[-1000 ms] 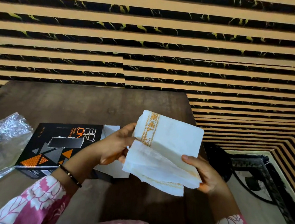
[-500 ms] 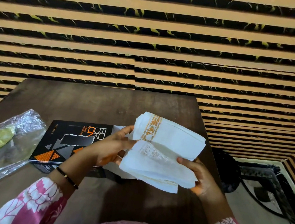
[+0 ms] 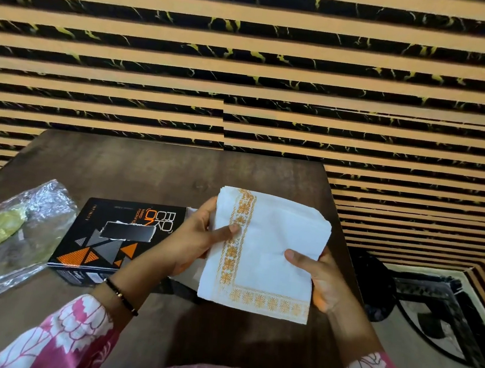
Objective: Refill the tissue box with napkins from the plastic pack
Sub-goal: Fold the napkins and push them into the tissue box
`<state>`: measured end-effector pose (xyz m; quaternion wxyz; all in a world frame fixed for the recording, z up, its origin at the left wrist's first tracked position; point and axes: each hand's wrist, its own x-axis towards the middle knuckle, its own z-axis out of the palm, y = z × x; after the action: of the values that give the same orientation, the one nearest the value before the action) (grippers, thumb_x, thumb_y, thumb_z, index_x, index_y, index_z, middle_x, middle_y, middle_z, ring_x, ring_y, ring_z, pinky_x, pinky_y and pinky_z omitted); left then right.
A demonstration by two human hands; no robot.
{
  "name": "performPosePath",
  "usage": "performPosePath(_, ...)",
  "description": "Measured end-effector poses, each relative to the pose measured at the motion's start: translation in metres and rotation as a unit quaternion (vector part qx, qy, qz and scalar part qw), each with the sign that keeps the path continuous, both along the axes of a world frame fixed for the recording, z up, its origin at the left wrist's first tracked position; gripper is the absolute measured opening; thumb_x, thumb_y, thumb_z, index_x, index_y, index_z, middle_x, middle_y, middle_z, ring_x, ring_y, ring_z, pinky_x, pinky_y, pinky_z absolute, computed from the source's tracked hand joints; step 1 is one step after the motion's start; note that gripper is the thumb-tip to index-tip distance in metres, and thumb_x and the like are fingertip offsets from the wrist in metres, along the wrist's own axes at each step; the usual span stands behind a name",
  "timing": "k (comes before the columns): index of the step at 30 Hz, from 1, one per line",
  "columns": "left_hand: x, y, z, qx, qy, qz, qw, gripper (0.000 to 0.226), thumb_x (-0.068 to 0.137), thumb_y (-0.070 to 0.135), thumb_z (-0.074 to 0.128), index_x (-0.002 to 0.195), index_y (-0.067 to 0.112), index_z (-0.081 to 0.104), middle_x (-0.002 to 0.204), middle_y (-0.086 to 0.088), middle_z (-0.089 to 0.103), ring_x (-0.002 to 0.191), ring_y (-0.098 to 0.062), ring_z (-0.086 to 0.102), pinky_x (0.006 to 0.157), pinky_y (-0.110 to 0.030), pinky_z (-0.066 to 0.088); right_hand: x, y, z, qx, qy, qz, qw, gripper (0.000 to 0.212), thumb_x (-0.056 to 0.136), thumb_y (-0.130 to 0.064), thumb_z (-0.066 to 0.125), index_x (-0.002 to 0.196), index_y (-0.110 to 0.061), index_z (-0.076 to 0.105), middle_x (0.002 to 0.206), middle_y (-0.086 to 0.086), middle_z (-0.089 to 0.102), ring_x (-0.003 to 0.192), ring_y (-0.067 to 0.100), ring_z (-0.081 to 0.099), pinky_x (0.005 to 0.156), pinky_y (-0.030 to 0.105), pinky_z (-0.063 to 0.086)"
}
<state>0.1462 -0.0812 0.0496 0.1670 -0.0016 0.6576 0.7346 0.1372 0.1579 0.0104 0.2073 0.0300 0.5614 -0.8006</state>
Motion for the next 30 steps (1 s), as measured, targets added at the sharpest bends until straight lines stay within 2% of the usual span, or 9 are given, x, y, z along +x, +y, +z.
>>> performPosePath(3, 0.000, 0.000, 0.000, 0.001, -0.012, -0.028, 1.000, 0.054, 0.081, 0.014, 0.068, 0.128, 0.026, 0.045, 0.119, -0.009, 0.067, 0.102, -0.031, 0.067, 0.079, -0.051, 0.056, 0.000, 0.001, -0.003, -0.022, -0.009, 0.005, 1.000, 0.080, 0.037, -0.024, 0.093, 0.110, -0.014, 0.061, 0.104, 0.011, 0.072, 0.094, 0.030, 0.069, 0.070, 0.040, 0.058)
performPosePath(7, -0.001, -0.001, 0.000, 0.016, -0.014, -0.023, 1.000, 0.055, 0.081, 0.001, 0.064, 0.128, 0.025, 0.046, 0.117, -0.012, 0.067, 0.101, -0.034, 0.066, 0.081, -0.053, 0.055, 0.002, 0.006, -0.005, -0.015, -0.025, 0.018, 0.999, 0.070, 0.049, -0.017, 0.086, 0.113, -0.015, 0.059, 0.104, 0.010, 0.072, 0.092, 0.026, 0.071, 0.067, 0.037, 0.058)
performPosePath(12, -0.001, -0.003, 0.002, 0.030, -0.023, -0.027, 0.999, 0.052, 0.083, -0.004, 0.059, 0.127, 0.023, 0.050, 0.114, -0.013, 0.068, 0.100, -0.032, 0.066, 0.086, -0.053, 0.053, 0.005, 0.007, -0.008, -0.060, -0.066, 0.067, 0.994, 0.071, 0.037, -0.018, 0.091, 0.104, -0.013, 0.066, 0.099, 0.012, 0.074, 0.089, 0.028, 0.071, 0.067, 0.038, 0.058)
performPosePath(16, -0.001, -0.010, -0.002, -0.023, -0.053, -0.037, 0.998, 0.043, 0.087, 0.004, 0.059, 0.123, 0.026, 0.053, 0.115, -0.010, 0.068, 0.102, -0.032, 0.066, 0.086, -0.057, 0.052, -0.003, 0.007, -0.013, 0.002, -0.092, 0.081, 0.992, 0.040, 0.064, -0.014, 0.074, 0.103, -0.013, 0.066, 0.097, 0.011, 0.075, 0.090, 0.027, 0.071, 0.078, 0.041, 0.057)
performPosePath(20, 0.000, -0.021, -0.002, -0.158, -0.012, 0.014, 0.987, 0.030, 0.090, 0.017, 0.058, 0.118, 0.030, 0.055, 0.110, -0.001, 0.068, 0.091, -0.020, 0.070, 0.074, -0.043, 0.059, -0.009, 0.003, -0.022, -0.016, -0.112, 0.090, 0.989, 0.058, 0.050, -0.018, 0.088, 0.103, -0.011, 0.066, 0.099, 0.013, 0.073, 0.090, 0.028, 0.071, 0.074, 0.039, 0.059)
performPosePath(22, 0.000, -0.035, -0.007, -0.271, 0.091, 0.078, 0.955, 0.024, 0.093, 0.023, 0.054, 0.116, 0.027, 0.055, 0.113, 0.001, 0.064, 0.092, -0.017, 0.068, 0.075, -0.037, 0.058, -0.009, -0.001, -0.030, -0.042, -0.128, 0.087, 0.987, 0.071, 0.037, -0.020, 0.093, 0.102, -0.010, 0.068, 0.097, 0.014, 0.073, 0.086, 0.028, 0.072, 0.067, 0.037, 0.059)
performPosePath(25, 0.003, -0.064, -0.019, -0.447, 0.232, 0.132, 0.854, 0.026, 0.094, 0.025, 0.050, 0.119, 0.020, 0.056, 0.116, 0.000, 0.062, 0.100, -0.017, 0.062, 0.082, -0.033, 0.052, -0.010, -0.013, -0.039, -0.067, -0.145, 0.096, 0.982, 0.074, 0.032, -0.019, 0.094, 0.101, -0.009, 0.068, 0.094, 0.014, 0.074, 0.082, 0.027, 0.073, 0.061, 0.034, 0.060)
performPosePath(27, 0.007, -0.081, -0.034, -0.527, 0.230, 0.109, 0.811, 0.036, 0.095, 0.030, 0.044, 0.129, 0.017, 0.050, 0.129, -0.006, 0.056, 0.118, -0.025, 0.053, 0.098, -0.042, 0.044, -0.014, -0.022, -0.045, -0.073, -0.168, 0.110, 0.977, 0.072, 0.033, -0.016, 0.094, 0.100, -0.007, 0.068, 0.094, 0.016, 0.074, 0.081, 0.027, 0.073, 0.062, 0.034, 0.060)
performPosePath(30, 0.016, -0.093, -0.060, -0.607, 0.166, 0.055, 0.775, 0.055, 0.095, 0.044, 0.029, 0.144, 0.019, 0.030, 0.155, -0.001, 0.027, 0.145, -0.019, 0.015, 0.117, -0.047, 0.004, -0.018, -0.037, -0.051, -0.024, -0.190, 0.124, 0.974, 0.077, 0.048, -0.010, 0.088, 0.119, -0.002, 0.059, 0.106, 0.019, 0.069, 0.090, 0.030, 0.070, 0.065, 0.036, 0.058)
